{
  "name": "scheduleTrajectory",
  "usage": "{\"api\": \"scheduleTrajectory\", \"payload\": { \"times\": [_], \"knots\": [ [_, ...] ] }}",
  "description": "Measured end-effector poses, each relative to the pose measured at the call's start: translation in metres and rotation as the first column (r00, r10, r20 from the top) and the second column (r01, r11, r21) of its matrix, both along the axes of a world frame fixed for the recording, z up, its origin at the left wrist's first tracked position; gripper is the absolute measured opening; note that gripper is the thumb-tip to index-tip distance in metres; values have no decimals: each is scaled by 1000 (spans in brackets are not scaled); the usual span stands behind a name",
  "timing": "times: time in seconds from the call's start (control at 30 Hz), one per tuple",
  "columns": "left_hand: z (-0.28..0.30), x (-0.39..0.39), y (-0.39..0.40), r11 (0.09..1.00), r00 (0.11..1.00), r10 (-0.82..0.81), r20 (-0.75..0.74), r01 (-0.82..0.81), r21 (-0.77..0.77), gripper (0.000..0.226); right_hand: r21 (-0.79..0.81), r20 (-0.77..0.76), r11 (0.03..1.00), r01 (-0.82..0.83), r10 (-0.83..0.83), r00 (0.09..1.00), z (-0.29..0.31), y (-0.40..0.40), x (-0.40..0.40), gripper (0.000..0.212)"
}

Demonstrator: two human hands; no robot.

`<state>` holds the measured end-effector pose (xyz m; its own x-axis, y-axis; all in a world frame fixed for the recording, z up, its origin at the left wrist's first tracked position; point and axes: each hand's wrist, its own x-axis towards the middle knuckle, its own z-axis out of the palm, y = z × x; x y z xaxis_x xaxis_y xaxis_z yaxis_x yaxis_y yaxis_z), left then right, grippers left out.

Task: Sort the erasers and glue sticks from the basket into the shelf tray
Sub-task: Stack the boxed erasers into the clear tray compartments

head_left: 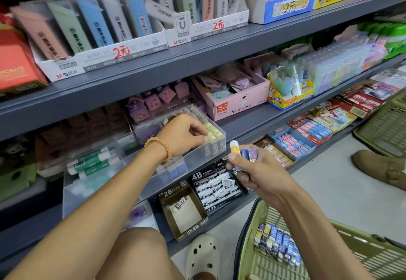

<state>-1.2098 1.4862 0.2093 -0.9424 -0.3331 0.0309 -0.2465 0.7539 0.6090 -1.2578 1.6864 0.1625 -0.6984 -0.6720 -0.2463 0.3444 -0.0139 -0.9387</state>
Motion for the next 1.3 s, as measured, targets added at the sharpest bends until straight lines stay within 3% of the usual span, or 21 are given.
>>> {"api": "scheduleTrajectory", "payload": {
  "times": [0.13, 0.27, 0.37, 0.53, 0.73, 0.9, 1.13, 1.3],
  "knots": [
    [2, 5, 0, 998, 995, 28, -100, -23, 54, 5, 28, -86, 999, -27, 29, 996, 6, -7, -2, 9],
    [10, 14, 9, 916, 986, -37, -162, 99, 388, 6, 21, -128, 999, -30, 32, 991, 13, -17, -3, 8],
    [15, 17, 10, 832, 981, -96, -171, 173, 527, 13, -3, -165, 998, -62, 61, 984, 18, -25, -3, 6],
    [23, 22, -7, 778, 976, 106, -188, 36, 627, 10, 7, -173, 997, 77, -74, 982, 20, -33, -11, 26],
    [19, 31, -44, 800, 912, 357, -204, -185, 571, 17, 45, -194, 988, 148, -137, 971, 28, -32, -18, 19],
    [13, 27, -68, 839, 870, 425, -250, -275, 470, 19, 53, -231, 983, 176, -159, 960, 26, -35, -21, 14],
    [2, 9, -80, 941, 899, 324, -294, -274, 198, 21, 87, -277, 984, 154, -124, 953, 16, -40, -28, 20],
    [-3, -4, -88, 964, 941, 263, -214, -264, 25, 15, 45, -245, 990, 133, -119, 962, 17, -41, -31, 14]
  ]
}}
